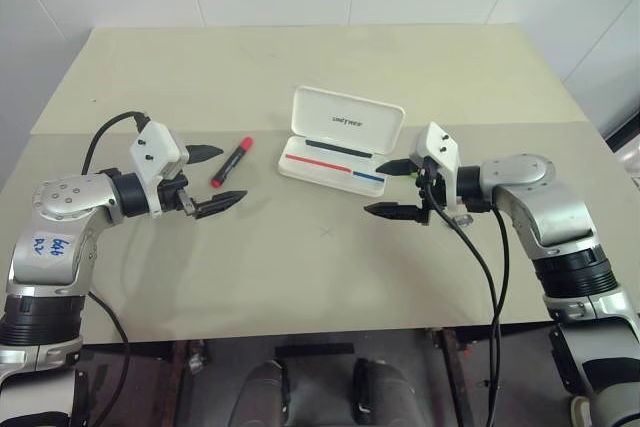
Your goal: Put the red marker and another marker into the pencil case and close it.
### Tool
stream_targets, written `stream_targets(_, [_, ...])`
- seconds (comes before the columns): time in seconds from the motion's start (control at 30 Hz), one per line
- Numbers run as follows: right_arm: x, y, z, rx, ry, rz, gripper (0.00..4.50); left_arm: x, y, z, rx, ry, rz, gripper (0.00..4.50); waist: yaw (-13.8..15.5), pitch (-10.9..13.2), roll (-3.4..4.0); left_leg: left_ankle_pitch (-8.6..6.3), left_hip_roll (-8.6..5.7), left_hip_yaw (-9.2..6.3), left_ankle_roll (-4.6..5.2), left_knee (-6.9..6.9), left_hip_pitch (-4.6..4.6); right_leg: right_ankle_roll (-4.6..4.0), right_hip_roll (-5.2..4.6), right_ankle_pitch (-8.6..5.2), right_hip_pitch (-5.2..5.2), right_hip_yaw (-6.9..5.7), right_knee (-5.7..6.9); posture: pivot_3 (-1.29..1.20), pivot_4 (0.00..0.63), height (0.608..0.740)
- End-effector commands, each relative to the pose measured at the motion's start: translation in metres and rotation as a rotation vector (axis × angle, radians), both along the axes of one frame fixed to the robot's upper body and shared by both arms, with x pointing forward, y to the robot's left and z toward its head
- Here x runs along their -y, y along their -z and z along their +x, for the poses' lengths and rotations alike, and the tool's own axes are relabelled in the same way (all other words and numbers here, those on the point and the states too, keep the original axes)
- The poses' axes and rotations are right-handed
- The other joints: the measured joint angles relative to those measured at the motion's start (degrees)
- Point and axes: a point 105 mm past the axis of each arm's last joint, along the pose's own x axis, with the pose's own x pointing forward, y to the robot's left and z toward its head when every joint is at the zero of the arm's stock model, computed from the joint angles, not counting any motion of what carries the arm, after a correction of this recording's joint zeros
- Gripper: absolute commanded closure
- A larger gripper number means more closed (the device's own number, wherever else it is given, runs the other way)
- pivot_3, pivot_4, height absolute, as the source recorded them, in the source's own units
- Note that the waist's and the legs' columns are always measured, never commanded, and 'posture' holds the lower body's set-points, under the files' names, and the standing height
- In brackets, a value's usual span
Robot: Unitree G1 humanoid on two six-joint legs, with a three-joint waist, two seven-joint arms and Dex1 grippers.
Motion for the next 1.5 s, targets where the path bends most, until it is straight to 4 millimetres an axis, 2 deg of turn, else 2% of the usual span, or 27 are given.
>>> stream_targets(0.03, [-0.004,-0.011,-0.001,0.047,-0.016,0.006,0.01,-0.001,-0.011,0.0,0.043,0.003,0.001,0.0,0.0,0.0,0.0,0.0,0.0,0.0,0.0,0.0,0.0,0.0,0.0,0.0,0.0,0.0,0.0,0.0,0.15,0.74])
stream_targets(0.57, [-0.001,-0.011,0.0,0.046,-0.012,0.002,0.01,-0.001,-0.011,0.0,0.04,0.007,-0.001,0.0,0.0,0.0,0.0,0.0,0.0,0.0,0.0,0.0,0.0,0.0,0.0,0.0,0.0,0.0,0.0,0.0,0.15,0.74])
stream_targets(0.83, [-0.013,-0.007,0.0,0.038,-0.038,0.01,0.01,-0.002,-0.012,0.001,0.035,0.017,0.006,0.0,-0.06,0.0,0.0,0.0,0.01,0.0,0.0,0.0,0.0,0.0,0.01,0.0,0.0,0.0,0.0,0.0,0.15,0.74])
stream_targets(1.07, [-0.028,0.004,0.009,0.031,-0.036,0.008,0.01,-0.002,-0.013,0.001,0.04,0.018,0.009,0.0,-0.09,0.0,0.0,0.0,0.01,0.02,0.0,0.0,-0.01,0.0,0.01,0.0,-0.04,0.02,0.03,0.0,0.15,0.74])
stream_targets(1.5, [-0.03,0.019,0.029,0.01,-0.005,-0.019,0.01,-0.003,-0.013,0.0,0.046,0.01,0.009,0.0,-0.21,0.0,0.0,0.0,0.01,0.03,0.0,0.0,0.0,0.0,0.02,0.0,-0.05,0.03,0.04,0.0,0.15,0.74])
